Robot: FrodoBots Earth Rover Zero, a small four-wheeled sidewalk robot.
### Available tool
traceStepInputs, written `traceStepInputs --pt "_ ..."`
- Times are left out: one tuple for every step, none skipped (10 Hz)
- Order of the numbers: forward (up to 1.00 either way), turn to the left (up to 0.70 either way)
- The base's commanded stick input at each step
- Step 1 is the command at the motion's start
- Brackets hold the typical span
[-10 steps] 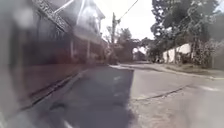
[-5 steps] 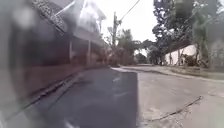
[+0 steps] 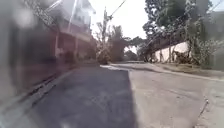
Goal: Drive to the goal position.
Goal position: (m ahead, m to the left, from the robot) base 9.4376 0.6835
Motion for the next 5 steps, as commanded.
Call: traceStepInputs --pt "1.0 0.0" --pt "1.0 0.0" --pt "1.0 0.0" --pt "1.0 0.0" --pt "1.0 0.0"
